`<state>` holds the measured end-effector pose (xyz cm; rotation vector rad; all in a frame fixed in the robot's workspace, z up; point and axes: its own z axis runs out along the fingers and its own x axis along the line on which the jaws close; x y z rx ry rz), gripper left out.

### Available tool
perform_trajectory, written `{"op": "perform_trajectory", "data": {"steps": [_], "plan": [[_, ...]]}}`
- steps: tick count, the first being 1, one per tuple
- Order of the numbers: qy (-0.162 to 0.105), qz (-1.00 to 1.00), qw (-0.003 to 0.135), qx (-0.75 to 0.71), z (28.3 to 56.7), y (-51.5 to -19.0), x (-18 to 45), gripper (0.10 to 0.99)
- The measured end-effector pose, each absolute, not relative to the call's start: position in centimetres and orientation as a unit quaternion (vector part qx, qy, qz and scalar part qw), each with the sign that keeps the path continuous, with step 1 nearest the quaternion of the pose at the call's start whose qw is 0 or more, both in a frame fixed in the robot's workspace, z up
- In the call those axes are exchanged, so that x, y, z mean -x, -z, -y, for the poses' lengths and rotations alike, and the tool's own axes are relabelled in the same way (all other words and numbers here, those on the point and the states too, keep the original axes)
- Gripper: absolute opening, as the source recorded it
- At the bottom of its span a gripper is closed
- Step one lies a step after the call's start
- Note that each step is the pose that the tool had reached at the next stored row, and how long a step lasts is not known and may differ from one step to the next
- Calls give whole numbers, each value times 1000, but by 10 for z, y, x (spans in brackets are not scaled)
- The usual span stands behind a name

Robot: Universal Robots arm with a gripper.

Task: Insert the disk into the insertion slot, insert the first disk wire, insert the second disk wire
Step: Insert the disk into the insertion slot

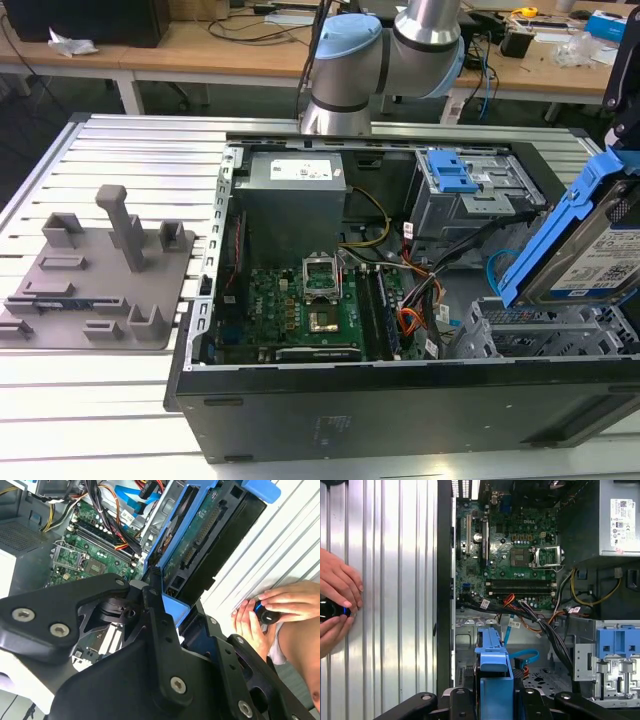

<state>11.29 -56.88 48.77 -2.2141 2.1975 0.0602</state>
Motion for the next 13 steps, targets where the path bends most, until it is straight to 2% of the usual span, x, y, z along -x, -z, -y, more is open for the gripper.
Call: {"op": "perform_trajectory", "data": {"steps": [13], "plan": [[-19,-701,11,713,554,-483,-113,365]]}}
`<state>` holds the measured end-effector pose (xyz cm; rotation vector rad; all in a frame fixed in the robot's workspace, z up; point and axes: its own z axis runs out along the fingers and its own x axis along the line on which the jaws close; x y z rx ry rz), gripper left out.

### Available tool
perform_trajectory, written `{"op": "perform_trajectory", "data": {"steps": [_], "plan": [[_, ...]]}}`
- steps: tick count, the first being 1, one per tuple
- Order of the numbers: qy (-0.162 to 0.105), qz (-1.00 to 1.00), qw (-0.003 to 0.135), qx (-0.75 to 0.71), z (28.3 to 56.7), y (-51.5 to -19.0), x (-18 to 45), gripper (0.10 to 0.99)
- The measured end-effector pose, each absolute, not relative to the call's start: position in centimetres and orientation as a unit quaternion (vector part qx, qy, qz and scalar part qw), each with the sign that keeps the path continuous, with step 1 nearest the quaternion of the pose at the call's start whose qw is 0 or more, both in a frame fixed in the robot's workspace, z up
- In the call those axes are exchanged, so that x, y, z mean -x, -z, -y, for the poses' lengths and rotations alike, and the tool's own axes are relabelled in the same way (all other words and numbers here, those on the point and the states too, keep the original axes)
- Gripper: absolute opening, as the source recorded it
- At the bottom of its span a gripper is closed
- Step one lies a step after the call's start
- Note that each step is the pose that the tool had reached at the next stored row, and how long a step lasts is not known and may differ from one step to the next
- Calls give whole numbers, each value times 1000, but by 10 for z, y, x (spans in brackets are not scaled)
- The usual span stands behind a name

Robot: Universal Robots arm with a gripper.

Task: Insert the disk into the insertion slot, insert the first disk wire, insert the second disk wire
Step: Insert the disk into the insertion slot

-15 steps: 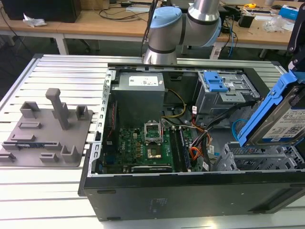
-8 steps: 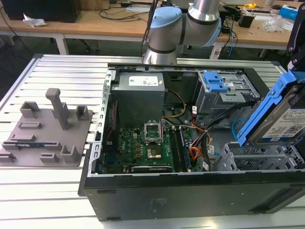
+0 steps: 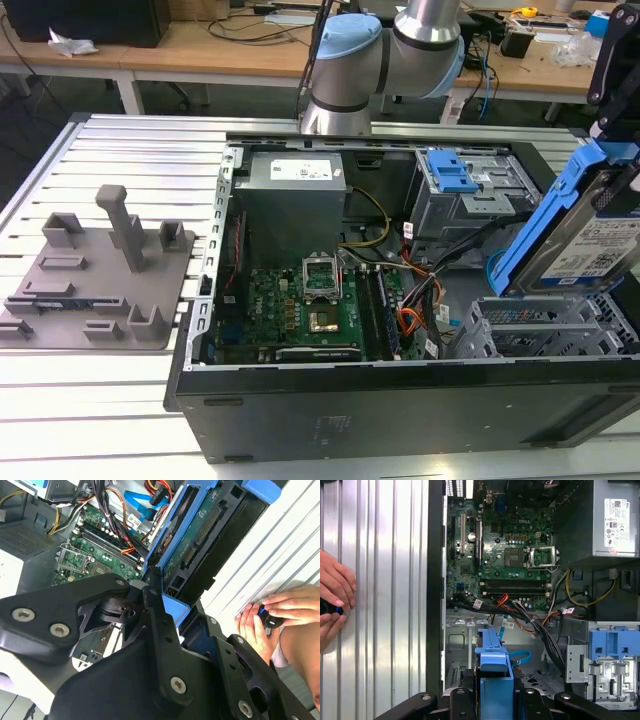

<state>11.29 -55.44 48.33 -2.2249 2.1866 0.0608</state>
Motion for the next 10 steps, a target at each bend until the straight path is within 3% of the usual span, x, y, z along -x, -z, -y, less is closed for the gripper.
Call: {"op": "perform_trajectory", "data": {"steps": [10], "plan": [[-20,-700,10,713,554,-481,-113,365]]}}
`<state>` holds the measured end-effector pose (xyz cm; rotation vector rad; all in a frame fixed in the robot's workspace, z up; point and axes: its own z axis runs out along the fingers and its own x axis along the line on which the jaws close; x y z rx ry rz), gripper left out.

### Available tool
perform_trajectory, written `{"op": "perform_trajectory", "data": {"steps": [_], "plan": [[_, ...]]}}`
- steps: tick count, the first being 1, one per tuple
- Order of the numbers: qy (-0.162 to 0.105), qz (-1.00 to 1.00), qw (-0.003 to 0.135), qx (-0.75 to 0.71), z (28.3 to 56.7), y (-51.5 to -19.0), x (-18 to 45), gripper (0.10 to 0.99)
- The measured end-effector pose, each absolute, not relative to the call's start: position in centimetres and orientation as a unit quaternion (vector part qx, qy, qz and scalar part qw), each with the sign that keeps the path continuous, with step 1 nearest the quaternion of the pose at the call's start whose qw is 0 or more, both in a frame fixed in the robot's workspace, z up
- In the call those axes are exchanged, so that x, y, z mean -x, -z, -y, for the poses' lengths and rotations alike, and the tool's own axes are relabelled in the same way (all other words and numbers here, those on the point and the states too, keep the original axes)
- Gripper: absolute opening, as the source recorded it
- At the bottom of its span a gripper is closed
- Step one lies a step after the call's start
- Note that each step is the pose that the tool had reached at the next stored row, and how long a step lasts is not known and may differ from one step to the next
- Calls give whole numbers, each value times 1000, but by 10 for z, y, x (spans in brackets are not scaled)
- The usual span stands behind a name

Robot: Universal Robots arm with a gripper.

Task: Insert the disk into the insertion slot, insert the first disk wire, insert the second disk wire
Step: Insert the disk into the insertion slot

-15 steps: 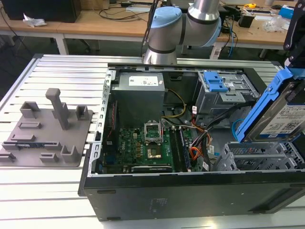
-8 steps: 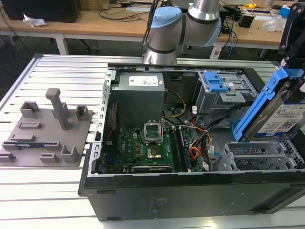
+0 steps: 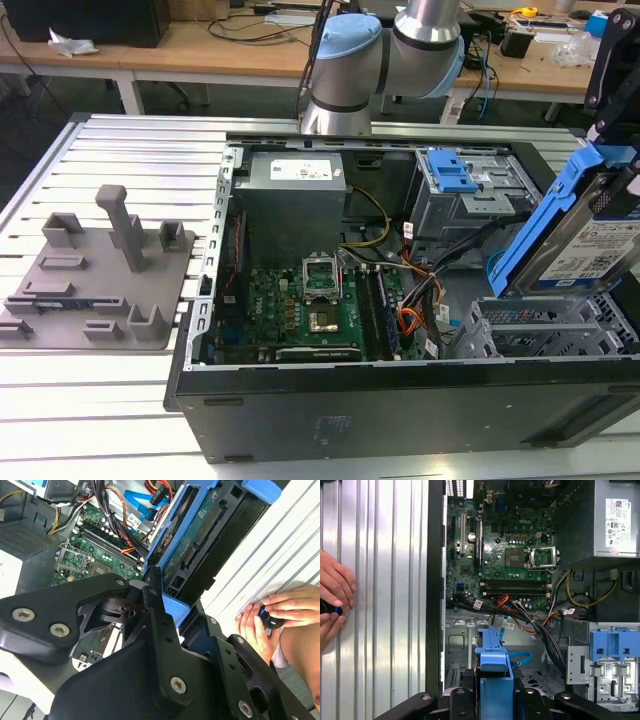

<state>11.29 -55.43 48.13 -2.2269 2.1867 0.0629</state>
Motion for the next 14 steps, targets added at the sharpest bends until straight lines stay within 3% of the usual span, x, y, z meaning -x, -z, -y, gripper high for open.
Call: {"op": "perform_trajectory", "data": {"steps": [14], "plan": [[-20,-700,10,714,555,-477,-114,365]]}}
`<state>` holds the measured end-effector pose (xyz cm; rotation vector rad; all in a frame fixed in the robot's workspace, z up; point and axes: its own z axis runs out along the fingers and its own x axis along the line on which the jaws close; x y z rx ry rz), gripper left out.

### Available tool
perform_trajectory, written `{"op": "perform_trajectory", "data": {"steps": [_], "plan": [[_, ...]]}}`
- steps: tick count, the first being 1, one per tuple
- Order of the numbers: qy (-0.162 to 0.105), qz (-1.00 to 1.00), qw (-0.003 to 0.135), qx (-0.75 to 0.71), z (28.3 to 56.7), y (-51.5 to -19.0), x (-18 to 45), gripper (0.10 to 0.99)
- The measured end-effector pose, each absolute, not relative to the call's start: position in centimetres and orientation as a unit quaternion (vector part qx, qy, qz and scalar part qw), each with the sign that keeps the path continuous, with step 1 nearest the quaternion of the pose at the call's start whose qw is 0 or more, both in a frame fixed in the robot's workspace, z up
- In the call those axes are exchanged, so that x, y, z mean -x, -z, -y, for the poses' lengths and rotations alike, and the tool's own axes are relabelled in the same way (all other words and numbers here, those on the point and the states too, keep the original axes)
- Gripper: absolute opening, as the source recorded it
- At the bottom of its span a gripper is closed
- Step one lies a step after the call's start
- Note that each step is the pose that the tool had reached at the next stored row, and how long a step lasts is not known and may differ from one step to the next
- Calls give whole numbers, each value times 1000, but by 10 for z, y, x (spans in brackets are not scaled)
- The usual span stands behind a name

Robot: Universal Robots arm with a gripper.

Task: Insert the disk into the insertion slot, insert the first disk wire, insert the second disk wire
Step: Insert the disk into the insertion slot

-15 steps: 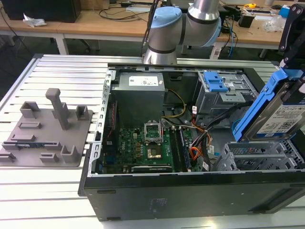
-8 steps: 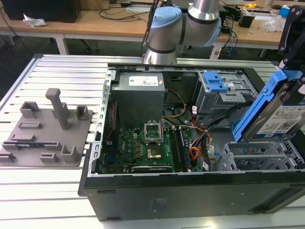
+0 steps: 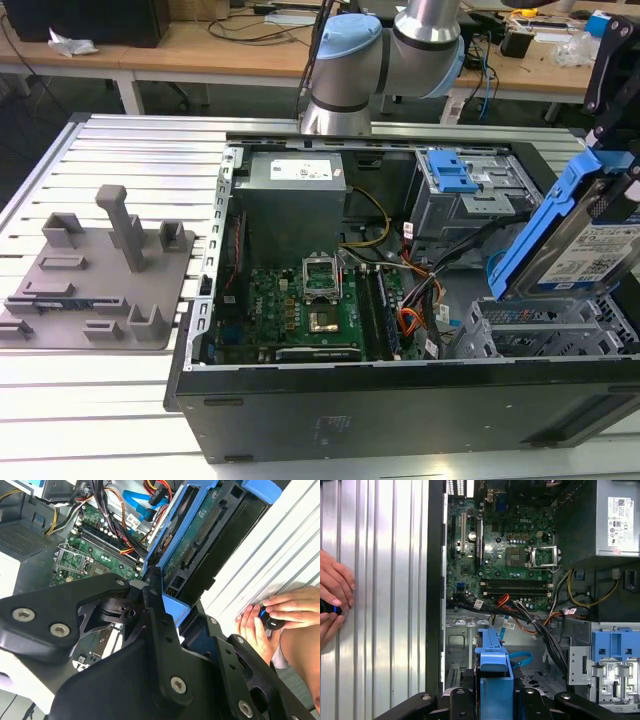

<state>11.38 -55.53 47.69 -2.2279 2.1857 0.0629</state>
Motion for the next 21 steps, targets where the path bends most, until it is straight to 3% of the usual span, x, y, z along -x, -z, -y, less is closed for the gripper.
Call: {"op": "perform_trajectory", "data": {"steps": [21], "plan": [[-20,-700,10,713,556,-460,-115,365]]}}
